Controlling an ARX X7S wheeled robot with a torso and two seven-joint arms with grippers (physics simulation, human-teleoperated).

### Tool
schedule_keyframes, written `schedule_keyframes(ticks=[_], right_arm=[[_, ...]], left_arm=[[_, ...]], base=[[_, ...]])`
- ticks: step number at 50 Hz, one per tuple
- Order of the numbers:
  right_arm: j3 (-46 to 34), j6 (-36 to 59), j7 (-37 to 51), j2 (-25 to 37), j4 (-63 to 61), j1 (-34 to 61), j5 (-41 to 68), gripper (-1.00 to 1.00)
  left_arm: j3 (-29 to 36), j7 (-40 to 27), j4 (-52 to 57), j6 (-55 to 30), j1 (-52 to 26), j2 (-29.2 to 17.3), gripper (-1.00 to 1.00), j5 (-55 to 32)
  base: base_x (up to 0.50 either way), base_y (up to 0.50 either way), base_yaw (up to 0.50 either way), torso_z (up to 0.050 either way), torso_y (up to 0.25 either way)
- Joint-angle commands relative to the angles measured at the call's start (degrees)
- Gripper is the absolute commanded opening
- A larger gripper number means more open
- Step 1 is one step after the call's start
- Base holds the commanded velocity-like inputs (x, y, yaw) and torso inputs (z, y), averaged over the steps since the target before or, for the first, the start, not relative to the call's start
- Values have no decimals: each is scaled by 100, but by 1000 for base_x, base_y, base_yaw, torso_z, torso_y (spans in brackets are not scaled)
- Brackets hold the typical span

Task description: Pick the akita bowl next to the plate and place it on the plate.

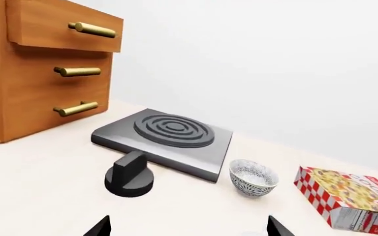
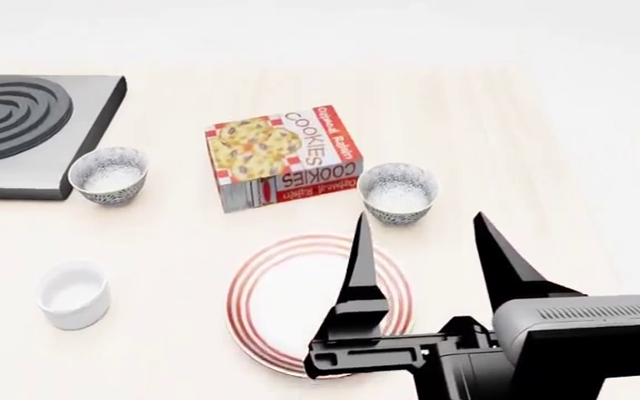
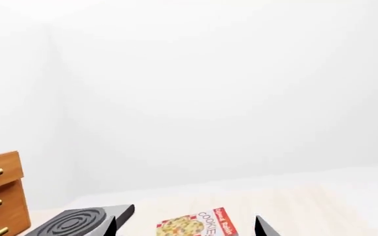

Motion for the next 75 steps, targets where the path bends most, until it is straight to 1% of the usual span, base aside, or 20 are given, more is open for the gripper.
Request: schedule_keyframes(ticks=[1, 43, 49, 51, 52, 54, 62, 64, 66, 68, 70, 71, 73, 75], right_arm=[[-69, -15, 24, 51, 7, 2, -10, 100], [-129, 19, 209, 141, 139, 66, 137, 100], [-199, -96, 192, 131, 239, 46, 36, 100], [-242, 19, 293, 145, 244, 71, -7, 100], [-230, 252, 392, 163, 240, 124, 99, 100], [-288, 358, 579, 183, 341, 188, -101, 100], [-326, 1008, 918, 307, 632, 489, -133, 100], [-357, 1310, 1026, 374, 759, 659, -136, 100], [-396, 1295, 849, 418, 851, 718, -52, 100], [-560, 1519, 1075, 482, 927, 888, -287, 100], [-535, 1761, 924, 510, 1041, 1016, -53, 100], [-548, 1658, 944, 509, 1073, 1015, -136, 100], [-676, 1849, 892, 586, 1146, 1198, -129, 100], [-718, 1830, 894, 582, 1381, 1327, -212, 100]], left_arm=[[12, -36, 29, -14, 11, -24, 100, -31], [85, -110, -15, 34, 11, -94, 100, -98], [94, -136, 25, 5, 17, -111, 100, -118], [92, -142, 14, 7, 12, -113, 100, -124], [89, -146, 19, -3, 11, -115, 100, -134], [93, -154, 21, -6, 10, -118, 100, -137], [105, -161, -15, 10, 5, -124, 100, -149], [116, -167, -30, 8, -10, -128, 100, -146], [120, -165, -46, 17, -14, -129, 100, -147], [129, -115, -161, 111, -21, -115, 100, -123], [133, -117, -159, 109, -20, -119, 100, -130], [137, -105, -179, 130, -15, -118, 100, -125], [134, -127, -153, 92, -20, -127, 100, -144], [136, -134, -145, 87, -19, -130, 100, -151]], base=[[500, 0, 0, 0, 0], [482, 0, 0, 0, 0], [500, 0, 0, 0, 0], [232, 0, 0, 0, 0], [0, 0, 0, 0, 0], [0, 0, 0, 0, 0], [0, 0, 0, 0, 0], [0, 0, 0, 0, 0], [0, 0, 0, 0, 0], [0, 0, 0, 0, 0], [0, 0, 0, 0, 0], [0, 0, 0, 0, 0], [0, 0, 0, 0, 0], [0, 0, 0, 0, 0]])
